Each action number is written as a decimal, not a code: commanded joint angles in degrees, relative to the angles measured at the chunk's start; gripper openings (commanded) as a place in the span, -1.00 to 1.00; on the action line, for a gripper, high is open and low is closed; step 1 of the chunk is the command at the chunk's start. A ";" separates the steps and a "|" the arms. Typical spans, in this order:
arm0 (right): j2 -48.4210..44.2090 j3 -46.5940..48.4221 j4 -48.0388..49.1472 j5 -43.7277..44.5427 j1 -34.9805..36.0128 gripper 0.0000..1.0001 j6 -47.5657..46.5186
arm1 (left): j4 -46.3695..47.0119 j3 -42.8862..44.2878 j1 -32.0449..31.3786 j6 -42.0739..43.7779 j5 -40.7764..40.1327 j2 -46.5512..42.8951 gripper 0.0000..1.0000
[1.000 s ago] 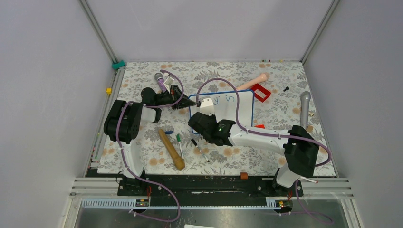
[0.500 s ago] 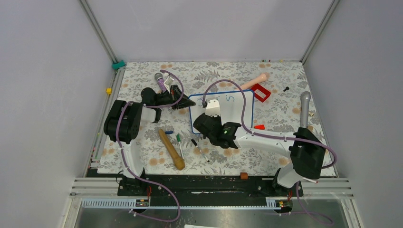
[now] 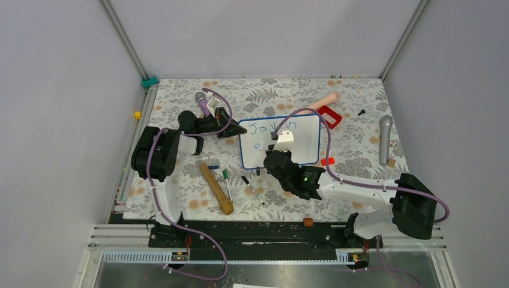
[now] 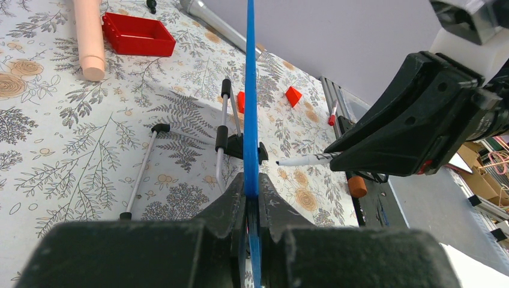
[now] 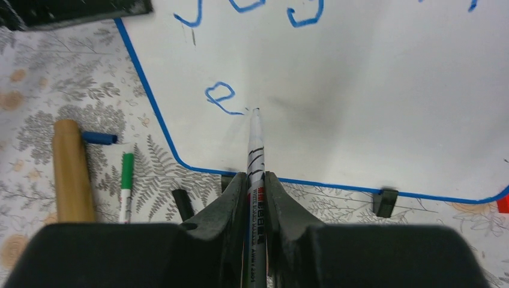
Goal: Write a sentence on the whiteboard
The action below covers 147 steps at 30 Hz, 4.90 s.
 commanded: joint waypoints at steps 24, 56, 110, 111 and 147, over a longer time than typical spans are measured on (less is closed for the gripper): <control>4.54 9.71 -7.07 5.62 0.07 -1.00 1.78 | 1.75 -0.63 -0.81 5.50 7.08 2.18 -1.00; 7.09 12.65 -8.88 2.42 -2.45 -1.00 1.77 | 1.74 -0.72 -0.80 5.67 7.15 2.09 -1.00; 9.09 15.89 -15.12 0.03 -5.12 -1.00 5.41 | 1.74 -0.72 -0.81 5.76 7.15 2.06 -1.00; 8.86 15.76 -14.73 0.26 -5.20 -1.00 5.46 | 1.74 -0.72 -0.74 5.76 7.15 1.99 -1.00; 7.99 14.61 -16.01 0.46 -5.17 -1.00 7.81 | 1.74 -0.93 -0.81 5.83 7.13 1.91 -1.00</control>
